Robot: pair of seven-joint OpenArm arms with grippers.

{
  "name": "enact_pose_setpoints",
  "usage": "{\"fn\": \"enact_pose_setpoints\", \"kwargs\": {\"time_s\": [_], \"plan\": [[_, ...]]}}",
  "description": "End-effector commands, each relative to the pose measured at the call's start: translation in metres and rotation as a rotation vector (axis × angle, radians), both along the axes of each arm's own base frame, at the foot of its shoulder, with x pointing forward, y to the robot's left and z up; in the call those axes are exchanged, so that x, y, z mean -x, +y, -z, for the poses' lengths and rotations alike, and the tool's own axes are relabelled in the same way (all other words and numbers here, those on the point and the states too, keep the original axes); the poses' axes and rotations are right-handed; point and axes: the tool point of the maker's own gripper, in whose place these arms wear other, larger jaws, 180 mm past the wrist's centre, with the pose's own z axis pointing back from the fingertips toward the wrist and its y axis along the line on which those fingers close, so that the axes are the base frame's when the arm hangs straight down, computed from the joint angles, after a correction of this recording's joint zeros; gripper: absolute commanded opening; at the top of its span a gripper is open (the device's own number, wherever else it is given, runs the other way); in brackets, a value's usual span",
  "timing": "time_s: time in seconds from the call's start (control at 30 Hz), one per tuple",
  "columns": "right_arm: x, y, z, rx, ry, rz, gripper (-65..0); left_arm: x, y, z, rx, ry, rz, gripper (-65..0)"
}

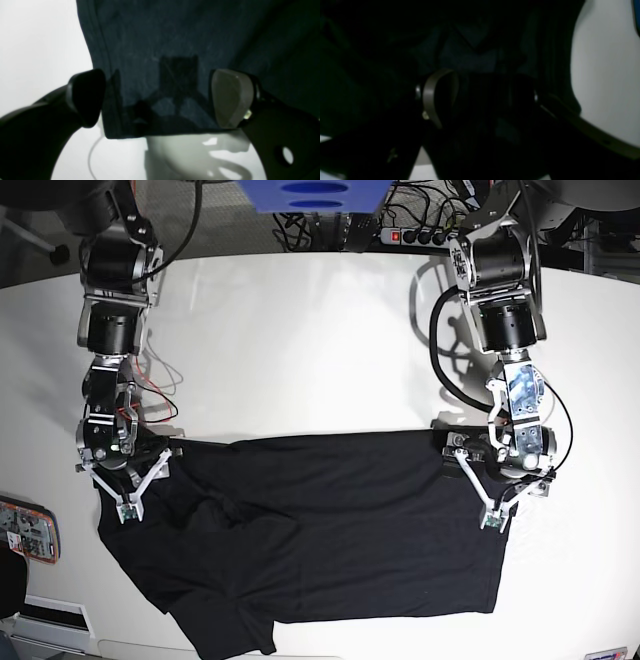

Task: Fold the T-shirt properly
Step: 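Hold the edge with both grippers and shift it toward the hem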

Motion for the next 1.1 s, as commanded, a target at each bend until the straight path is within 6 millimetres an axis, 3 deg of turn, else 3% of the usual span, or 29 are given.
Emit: {"fn": "enact_pose_setpoints", "kwargs": {"time_s": [0.0,0.3,0.53,0.77,0.9,0.97,1.07], "plan": [[-0.013,-0.007,-0.016,0.016,-0.046,0.004,-27.7,-0.016,0.004,-0.020,-0.002,-0.065,-0.004,0.0],[-0.012,-0.006,-0.017,0.016,-0.036,0.006,-27.7,-0.021,0.000,-0.026,0.008,-0.081,-0.005,0.0],[-0.029,-0.008,-0.047,0.034,-0.061,0.015,-27.7,-0.028,-0.001,-0.034,0.015,-0.097,-0.006,0.0],[-0.041,0.033,-0.049,-0.046,-0.087,-0.008,-27.7,-0.033,-0.021,-0.034,0.134,-0.116,0.000,0.0],[-0.060,0.042,-0.060,-0.074,-0.112,-0.013,-27.7,-0.029,-0.027,-0.003,0.180,-0.017,-0.006,0.0],[-0.061,0.044,-0.054,-0.087,-0.099,-0.014,-27.7,-0.023,-0.028,0.013,0.193,0.032,-0.010,0.0],[-0.060,0.047,-0.039,-0.109,-0.094,-0.016,-27.7,-0.017,-0.023,0.022,0.193,0.059,-0.018,0.0]]}}
